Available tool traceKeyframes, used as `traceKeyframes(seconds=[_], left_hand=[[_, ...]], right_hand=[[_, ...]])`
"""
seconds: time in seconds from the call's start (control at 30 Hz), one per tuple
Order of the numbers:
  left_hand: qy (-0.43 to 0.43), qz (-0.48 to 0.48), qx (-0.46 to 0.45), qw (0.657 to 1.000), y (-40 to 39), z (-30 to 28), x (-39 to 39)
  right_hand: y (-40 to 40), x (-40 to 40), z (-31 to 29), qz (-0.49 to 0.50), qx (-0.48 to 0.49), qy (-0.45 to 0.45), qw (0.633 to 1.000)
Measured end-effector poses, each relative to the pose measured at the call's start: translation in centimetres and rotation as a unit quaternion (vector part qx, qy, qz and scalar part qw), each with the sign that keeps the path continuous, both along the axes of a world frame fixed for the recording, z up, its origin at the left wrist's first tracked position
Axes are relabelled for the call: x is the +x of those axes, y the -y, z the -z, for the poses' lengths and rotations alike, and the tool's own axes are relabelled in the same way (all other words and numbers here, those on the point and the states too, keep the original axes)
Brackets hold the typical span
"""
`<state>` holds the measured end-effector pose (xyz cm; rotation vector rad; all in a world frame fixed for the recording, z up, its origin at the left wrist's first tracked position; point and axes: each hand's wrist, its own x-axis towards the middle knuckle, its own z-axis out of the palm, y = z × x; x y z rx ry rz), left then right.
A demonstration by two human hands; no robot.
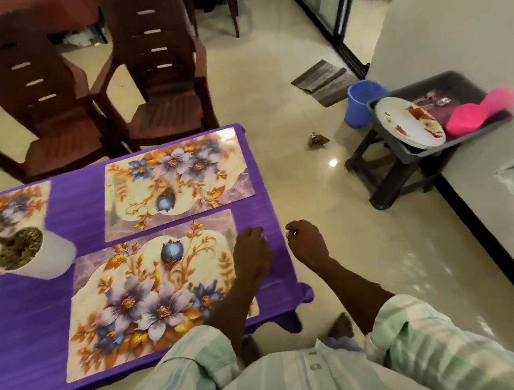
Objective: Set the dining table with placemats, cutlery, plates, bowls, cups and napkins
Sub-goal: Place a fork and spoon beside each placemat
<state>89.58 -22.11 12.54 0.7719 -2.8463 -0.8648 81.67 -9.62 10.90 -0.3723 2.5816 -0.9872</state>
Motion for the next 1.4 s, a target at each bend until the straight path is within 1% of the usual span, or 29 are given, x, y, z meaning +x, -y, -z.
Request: traceKeyframes(seconds=[0.1,0.23,0.4,0.5,0.6,0.7,0.87,1.13,1.3,1.4], left_hand=[[0.007,-0.002,0.056,0.998,-5.4,0.8,-4.5],[0.012,0.069,0.089,0.994,-13.8,2.1,-10.6],[0.038,0.176,0.087,0.98,-21.0,3.4,-16.5],[0.025,0.241,0.058,0.968,-23.0,3.6,-19.4],[0.016,0.253,0.053,0.966,-24.1,4.5,-22.4],[0.052,0.258,0.059,0.963,-25.3,4.5,-25.7],[0.066,0.273,0.075,0.957,-25.8,4.9,-33.8],[0.085,0.32,0.027,0.943,-19.8,4.4,-51.6],[0.085,0.341,0.025,0.936,-17.7,4.2,-60.8],[0.061,0.34,0.028,0.938,-18.2,5.0,-64.8]], right_hand=[[-5.4,-3.1,0.3,0.033,0.012,0.012,0.999],[-14.0,-7.4,0.4,0.089,0.048,0.048,0.994],[-22.4,-12.0,0.4,0.174,0.067,0.072,0.98],[-25.4,-14.0,0.4,0.227,0.057,0.078,0.969],[-27.3,-16.0,0.8,0.258,0.054,0.085,0.961],[-28.2,-18.8,1.6,0.278,0.057,0.099,0.954],[-27.5,-25.9,2.4,0.292,0.062,0.101,0.949],[-23.2,-42.4,2.1,0.334,0.049,0.121,0.934],[-20.6,-51.8,1.6,0.355,-0.005,0.137,0.925],[-20.9,-55.5,2.2,0.378,-0.028,0.162,0.911]])
